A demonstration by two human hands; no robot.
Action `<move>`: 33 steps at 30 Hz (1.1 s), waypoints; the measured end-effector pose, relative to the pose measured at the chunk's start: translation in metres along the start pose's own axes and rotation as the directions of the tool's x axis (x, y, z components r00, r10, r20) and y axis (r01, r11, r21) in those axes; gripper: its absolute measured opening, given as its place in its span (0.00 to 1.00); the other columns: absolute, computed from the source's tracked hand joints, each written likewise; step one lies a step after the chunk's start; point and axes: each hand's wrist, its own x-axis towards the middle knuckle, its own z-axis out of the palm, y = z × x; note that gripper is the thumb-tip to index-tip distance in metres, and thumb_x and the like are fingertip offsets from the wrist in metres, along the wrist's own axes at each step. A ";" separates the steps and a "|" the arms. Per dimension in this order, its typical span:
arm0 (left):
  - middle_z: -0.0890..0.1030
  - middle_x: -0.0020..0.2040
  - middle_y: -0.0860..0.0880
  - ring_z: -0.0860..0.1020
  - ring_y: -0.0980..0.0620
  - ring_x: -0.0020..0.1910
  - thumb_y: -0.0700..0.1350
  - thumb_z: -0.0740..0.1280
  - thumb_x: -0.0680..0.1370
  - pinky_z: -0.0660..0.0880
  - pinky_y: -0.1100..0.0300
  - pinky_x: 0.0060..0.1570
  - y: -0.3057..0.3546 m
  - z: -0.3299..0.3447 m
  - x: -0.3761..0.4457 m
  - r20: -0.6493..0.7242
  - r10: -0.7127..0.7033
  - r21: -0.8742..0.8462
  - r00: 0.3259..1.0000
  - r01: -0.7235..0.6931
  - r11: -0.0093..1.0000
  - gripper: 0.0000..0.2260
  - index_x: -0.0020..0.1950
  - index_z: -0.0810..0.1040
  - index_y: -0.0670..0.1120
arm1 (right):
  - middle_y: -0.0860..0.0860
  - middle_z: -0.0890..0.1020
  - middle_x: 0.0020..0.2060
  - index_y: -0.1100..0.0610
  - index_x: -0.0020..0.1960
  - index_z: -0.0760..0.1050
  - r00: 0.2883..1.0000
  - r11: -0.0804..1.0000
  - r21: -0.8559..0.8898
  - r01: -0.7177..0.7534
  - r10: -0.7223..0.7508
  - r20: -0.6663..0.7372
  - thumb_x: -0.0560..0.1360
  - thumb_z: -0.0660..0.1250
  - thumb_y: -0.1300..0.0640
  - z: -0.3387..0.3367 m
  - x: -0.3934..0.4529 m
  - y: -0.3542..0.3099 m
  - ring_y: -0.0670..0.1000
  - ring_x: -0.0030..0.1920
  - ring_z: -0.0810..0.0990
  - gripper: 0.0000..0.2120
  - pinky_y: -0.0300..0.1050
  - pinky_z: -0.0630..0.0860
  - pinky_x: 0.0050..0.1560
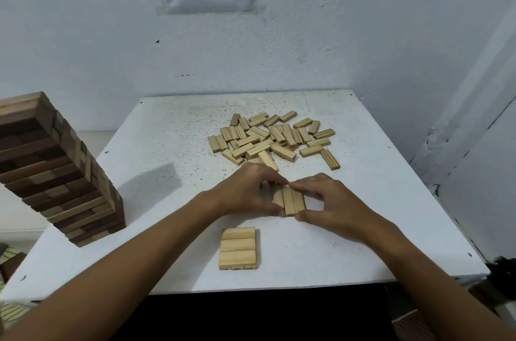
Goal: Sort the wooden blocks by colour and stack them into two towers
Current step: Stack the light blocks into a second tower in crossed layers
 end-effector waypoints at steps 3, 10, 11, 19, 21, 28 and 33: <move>0.82 0.53 0.52 0.73 0.62 0.46 0.53 0.80 0.65 0.66 0.75 0.45 0.001 -0.001 -0.001 -0.008 0.000 -0.001 1.000 0.000 1.000 0.27 0.62 0.80 0.48 | 0.44 0.75 0.61 0.48 0.70 0.71 1.000 0.999 0.033 -0.007 0.008 -0.023 0.69 0.76 0.54 0.002 0.001 0.001 0.39 0.59 0.71 0.31 0.38 0.71 0.63; 0.81 0.60 0.51 0.77 0.58 0.55 0.52 0.80 0.65 0.74 0.66 0.53 0.005 0.002 -0.003 0.014 -0.092 -0.090 0.996 0.093 0.992 0.37 0.70 0.70 0.48 | 0.43 0.76 0.59 0.42 0.63 0.71 0.998 0.996 0.093 -0.017 0.023 -0.055 0.67 0.78 0.52 0.006 0.003 0.003 0.40 0.59 0.74 0.28 0.32 0.70 0.55; 0.81 0.61 0.52 0.77 0.57 0.56 0.51 0.80 0.65 0.75 0.64 0.53 0.005 0.003 -0.003 0.014 -0.106 -0.099 0.994 0.107 0.989 0.38 0.71 0.68 0.49 | 0.43 0.77 0.59 0.42 0.62 0.71 0.998 0.995 0.104 -0.015 0.021 -0.060 0.67 0.78 0.52 0.007 0.003 0.003 0.39 0.59 0.74 0.27 0.31 0.69 0.54; 0.83 0.56 0.54 0.76 0.58 0.58 0.53 0.81 0.61 0.73 0.55 0.60 0.006 0.006 -0.004 -0.028 -0.164 -0.146 0.986 0.159 0.977 0.42 0.69 0.62 0.58 | 0.42 0.77 0.56 0.42 0.61 0.67 0.996 0.989 0.144 -0.018 0.031 -0.084 0.65 0.79 0.53 0.011 0.006 0.000 0.41 0.58 0.75 0.30 0.30 0.72 0.53; 0.83 0.55 0.54 0.76 0.57 0.58 0.52 0.81 0.61 0.73 0.53 0.61 0.008 0.005 -0.003 -0.035 -0.166 -0.158 0.985 0.159 0.975 0.42 0.69 0.63 0.57 | 0.43 0.77 0.55 0.42 0.60 0.67 0.996 0.990 0.138 -0.011 0.023 -0.086 0.65 0.79 0.53 0.011 0.007 -0.001 0.42 0.57 0.75 0.30 0.30 0.72 0.50; 0.84 0.55 0.53 0.76 0.67 0.51 0.49 0.81 0.62 0.72 0.65 0.50 0.011 -0.017 -0.024 -0.100 -0.175 -0.167 0.980 0.156 0.973 0.38 0.65 0.64 0.60 | 0.42 0.78 0.53 0.44 0.59 0.69 0.994 0.976 0.211 0.059 -0.037 -0.107 0.64 0.78 0.58 0.010 0.008 -0.025 0.36 0.55 0.74 0.28 0.26 0.69 0.47; 0.83 0.57 0.55 0.77 0.58 0.58 0.52 0.81 0.64 0.71 0.69 0.48 0.016 -0.032 -0.052 -0.144 -0.182 -0.114 0.973 0.167 0.979 0.38 0.68 0.65 0.56 | 0.43 0.79 0.53 0.38 0.55 0.67 0.989 0.969 0.209 0.129 -0.110 -0.101 0.64 0.79 0.58 0.011 0.006 -0.050 0.37 0.56 0.75 0.29 0.31 0.67 0.49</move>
